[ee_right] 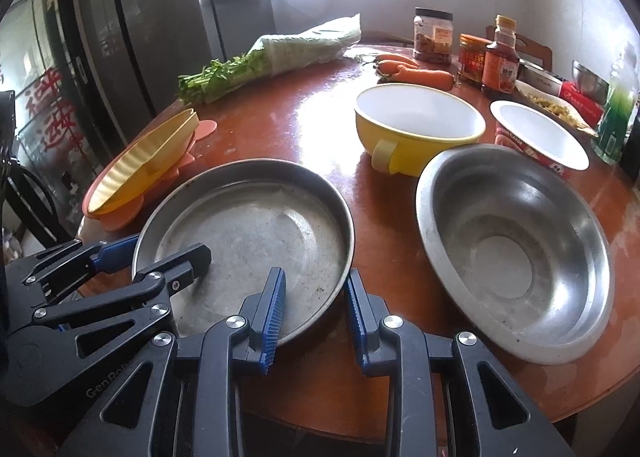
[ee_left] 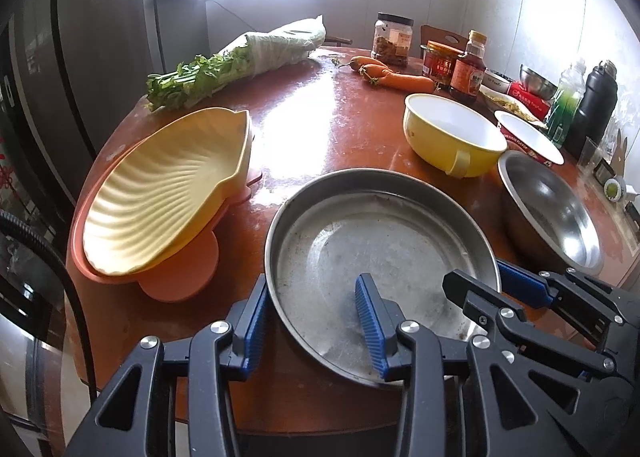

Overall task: Organize plates and bowls
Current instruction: 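Lift the steel pan with the left tool over the yellow shell plate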

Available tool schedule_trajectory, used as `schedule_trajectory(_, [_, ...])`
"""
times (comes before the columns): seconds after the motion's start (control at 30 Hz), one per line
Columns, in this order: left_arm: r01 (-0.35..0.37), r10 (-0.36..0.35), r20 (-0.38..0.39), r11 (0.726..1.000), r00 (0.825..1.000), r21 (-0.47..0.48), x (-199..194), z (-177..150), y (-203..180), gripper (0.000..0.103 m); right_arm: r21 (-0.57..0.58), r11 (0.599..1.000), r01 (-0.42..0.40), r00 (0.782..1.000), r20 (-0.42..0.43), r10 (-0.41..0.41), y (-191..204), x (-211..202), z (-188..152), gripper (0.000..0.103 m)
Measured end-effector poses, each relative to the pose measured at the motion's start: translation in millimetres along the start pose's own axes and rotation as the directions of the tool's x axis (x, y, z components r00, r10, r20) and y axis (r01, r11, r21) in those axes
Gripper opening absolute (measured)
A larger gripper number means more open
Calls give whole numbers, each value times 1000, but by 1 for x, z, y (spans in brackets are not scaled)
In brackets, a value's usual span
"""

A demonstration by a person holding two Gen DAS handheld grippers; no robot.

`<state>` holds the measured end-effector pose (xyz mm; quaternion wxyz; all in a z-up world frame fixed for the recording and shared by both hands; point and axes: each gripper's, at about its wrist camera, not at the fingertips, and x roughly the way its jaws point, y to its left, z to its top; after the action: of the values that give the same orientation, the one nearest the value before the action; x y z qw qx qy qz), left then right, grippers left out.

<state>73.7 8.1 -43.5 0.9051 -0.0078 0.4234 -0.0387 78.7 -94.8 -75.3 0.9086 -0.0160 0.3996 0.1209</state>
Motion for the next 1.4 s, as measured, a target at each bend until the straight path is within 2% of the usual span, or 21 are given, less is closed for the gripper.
schedule_trajectory(0.13, [0,0,16,1000,1000,10,-7,0,-3,41,-16,1000,15,1000,13,-15,1,-6,0,32])
schedule_trajectory(0.37, [-2,1,57,1000,998,18,-26,3,-3,41,-9,1000,0,998,65,1,2,-25,5,32])
schedule_trajectory(0.73, [-14,14,118,1000,993,-2,-53,17,8,41,-27,999,-23,994,103,26,16,-40,18,32])
schedule_trajectory(1.1, [-22,26,189,999,982,-25,-78,45,30,42,-72,997,-26,981,191,39,39,-62,59,32])
schedule_trajectory(1.4, [-45,60,210,996,976,-77,-85,54,63,42,-118,991,-62,975,206,85,67,-56,84,32])
